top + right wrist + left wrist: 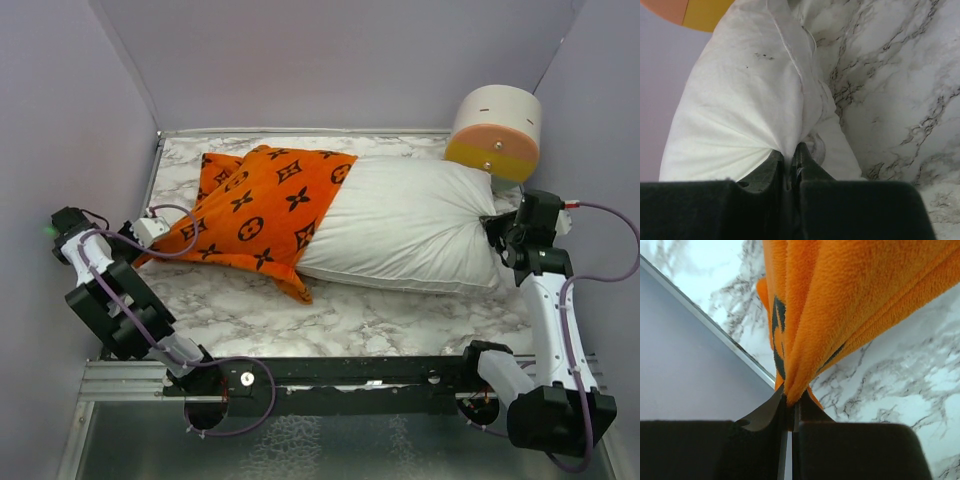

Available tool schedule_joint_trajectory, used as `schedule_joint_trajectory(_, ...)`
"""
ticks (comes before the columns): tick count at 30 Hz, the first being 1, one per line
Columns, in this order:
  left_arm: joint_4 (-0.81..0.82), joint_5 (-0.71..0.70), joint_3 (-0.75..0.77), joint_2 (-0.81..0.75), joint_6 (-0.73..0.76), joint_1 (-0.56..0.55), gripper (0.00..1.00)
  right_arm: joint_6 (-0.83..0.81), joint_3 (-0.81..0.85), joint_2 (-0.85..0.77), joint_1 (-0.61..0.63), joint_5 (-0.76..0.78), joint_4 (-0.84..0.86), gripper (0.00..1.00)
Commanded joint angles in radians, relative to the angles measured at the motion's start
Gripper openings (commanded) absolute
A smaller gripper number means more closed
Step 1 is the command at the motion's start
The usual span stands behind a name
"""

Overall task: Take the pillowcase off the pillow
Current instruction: Remove the pillow from the pillowcase.

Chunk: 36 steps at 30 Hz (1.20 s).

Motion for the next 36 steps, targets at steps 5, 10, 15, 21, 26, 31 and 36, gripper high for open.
schedule_joint_trajectory(5,0.102,-0.188,0.073,0.006,0.176,0.141,0.3,-0.101,0.056,0.006,-0.107,0.259,0.158,0.01)
schedule_joint_trajectory(10,-0.589,0.109,0.448,0.012,0.114,0.019,0.99,-0.168,0.016,-0.004,-0.107,0.142,0.252,0.01)
schedule_joint_trajectory(15,-0.593,0.191,0.579,0.008,-0.147,-0.246,0.99,-0.233,-0.018,0.002,-0.104,-0.049,0.416,0.01)
schedule_joint_trajectory(21,-0.212,0.103,0.505,0.071,-0.477,-0.539,0.99,-0.364,0.004,0.046,-0.069,-0.147,0.482,0.03)
schedule_joint_trajectory(26,-0.156,0.094,0.69,0.294,-0.518,-0.654,0.99,-0.386,-0.022,0.032,-0.056,-0.15,0.473,0.02)
schedule_joint_trajectory(31,-0.39,0.12,0.975,0.575,-0.346,-0.71,0.99,-0.393,-0.066,-0.008,-0.053,-0.189,0.468,0.01)
schedule_joint_trajectory(36,-0.631,0.129,1.3,0.841,-0.249,-0.757,0.99,-0.339,-0.162,-0.072,-0.042,-0.237,0.459,0.01)
